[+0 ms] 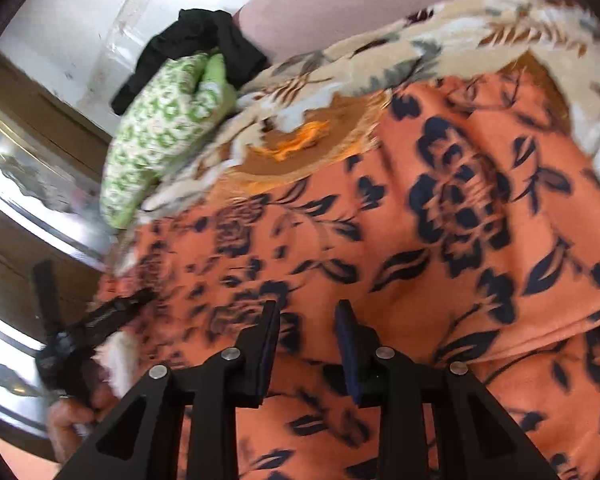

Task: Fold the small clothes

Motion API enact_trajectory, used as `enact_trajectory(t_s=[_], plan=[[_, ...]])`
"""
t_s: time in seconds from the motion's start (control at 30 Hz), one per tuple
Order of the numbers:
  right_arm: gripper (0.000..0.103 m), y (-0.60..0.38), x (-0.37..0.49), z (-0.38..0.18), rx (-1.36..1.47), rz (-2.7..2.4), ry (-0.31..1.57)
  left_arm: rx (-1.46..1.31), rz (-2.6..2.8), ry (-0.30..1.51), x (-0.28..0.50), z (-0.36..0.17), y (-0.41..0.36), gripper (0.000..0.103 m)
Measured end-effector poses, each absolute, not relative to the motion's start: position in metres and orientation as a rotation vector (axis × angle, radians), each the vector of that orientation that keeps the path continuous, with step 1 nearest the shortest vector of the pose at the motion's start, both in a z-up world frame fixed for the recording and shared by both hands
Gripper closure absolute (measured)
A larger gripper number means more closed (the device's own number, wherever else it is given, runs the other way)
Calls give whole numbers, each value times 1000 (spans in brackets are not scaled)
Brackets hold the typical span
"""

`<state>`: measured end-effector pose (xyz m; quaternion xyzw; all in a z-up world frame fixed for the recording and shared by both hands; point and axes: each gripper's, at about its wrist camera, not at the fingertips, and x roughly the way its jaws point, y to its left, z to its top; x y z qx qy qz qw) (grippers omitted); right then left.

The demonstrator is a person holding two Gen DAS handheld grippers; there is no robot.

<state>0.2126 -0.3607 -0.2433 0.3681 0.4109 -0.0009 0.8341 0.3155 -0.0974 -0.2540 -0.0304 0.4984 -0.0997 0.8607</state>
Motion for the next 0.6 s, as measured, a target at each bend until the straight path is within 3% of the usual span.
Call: enact_trajectory(t_s=[0.07, 0.13, 0.17, 0.2, 0.23, 0.4, 0.47, 0.5, 0.53, 0.6], plan=[[36, -362, 212, -245, 856, 53, 854, -74, -245, 1050, 315, -256, -102, 29], [35, -364, 207, -246, 934, 103, 810, -18, -265, 1023, 312, -258, -112, 32], [35, -365, 207, -246, 948, 104, 803, 17, -268, 1009, 311, -259, -117, 39], [35, -364, 207, -248, 954, 102, 807, 52, -268, 1008, 310, -261, -122, 68], [36, -364, 208, -250, 952, 94, 813, 69, -271, 1015, 310, -264, -125, 87], [41, -364, 208, -255, 935, 66, 838, 16, -271, 1016, 311, -259, -119, 87], [41, -361, 208, -250, 909, 70, 832, -65, -194, 983, 314, -242, -97, 83], [41, -360, 209, -250, 898, 69, 837, -93, -169, 972, 316, -238, -87, 68], [41, -359, 211, -251, 885, 64, 852, -142, -128, 952, 319, -231, -71, 43], [41, -357, 213, -255, 878, 61, 863, -254, 7, 887, 322, -219, -24, 25]])
